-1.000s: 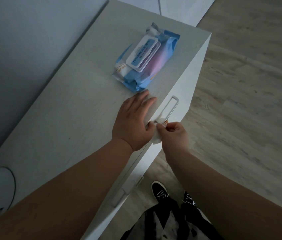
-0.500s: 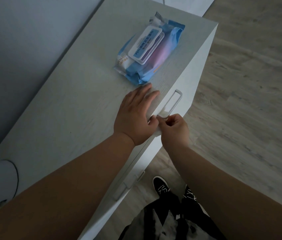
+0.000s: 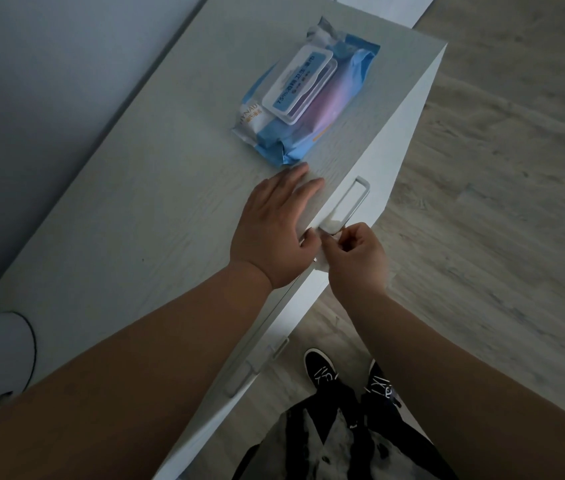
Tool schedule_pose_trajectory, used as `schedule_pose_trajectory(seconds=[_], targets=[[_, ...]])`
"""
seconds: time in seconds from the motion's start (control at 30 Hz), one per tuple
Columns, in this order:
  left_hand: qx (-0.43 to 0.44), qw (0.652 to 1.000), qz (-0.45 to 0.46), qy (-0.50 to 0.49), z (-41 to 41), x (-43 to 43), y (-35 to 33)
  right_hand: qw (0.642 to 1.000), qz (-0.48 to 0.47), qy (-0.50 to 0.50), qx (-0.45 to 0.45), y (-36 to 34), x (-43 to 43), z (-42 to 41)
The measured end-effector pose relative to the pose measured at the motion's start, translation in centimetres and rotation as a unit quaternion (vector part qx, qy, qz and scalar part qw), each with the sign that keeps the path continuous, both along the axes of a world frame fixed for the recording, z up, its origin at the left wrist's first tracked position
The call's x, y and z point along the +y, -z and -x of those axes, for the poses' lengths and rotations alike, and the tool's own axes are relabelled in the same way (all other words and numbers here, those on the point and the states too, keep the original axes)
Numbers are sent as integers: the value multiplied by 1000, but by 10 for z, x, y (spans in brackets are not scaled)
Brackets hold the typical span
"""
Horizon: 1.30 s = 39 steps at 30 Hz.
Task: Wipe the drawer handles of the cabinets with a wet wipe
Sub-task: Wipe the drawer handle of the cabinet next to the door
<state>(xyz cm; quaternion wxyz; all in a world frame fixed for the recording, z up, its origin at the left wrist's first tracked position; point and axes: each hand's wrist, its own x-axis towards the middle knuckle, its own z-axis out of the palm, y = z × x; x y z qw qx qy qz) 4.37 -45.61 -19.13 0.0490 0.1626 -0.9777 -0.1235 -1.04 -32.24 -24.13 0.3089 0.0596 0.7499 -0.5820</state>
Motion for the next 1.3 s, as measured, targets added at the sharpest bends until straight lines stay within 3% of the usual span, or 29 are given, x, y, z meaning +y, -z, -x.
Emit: schedule_pose_trajectory(seconds=[0.3,0.5,0.93,1.3], targets=[[1,1000,-6,-3,0,0,0,988,65,81,-117,6,-5,-1],[7,1000,-8,-4,1,0,0,985,62,113,-115,15,7,17],[10,1000,-5,-4,1,0,1,977,94,37,-189,10,-1,10],[9,1000,-10,-4,-1,0,1,961,129,108,-221,22,-6,11]])
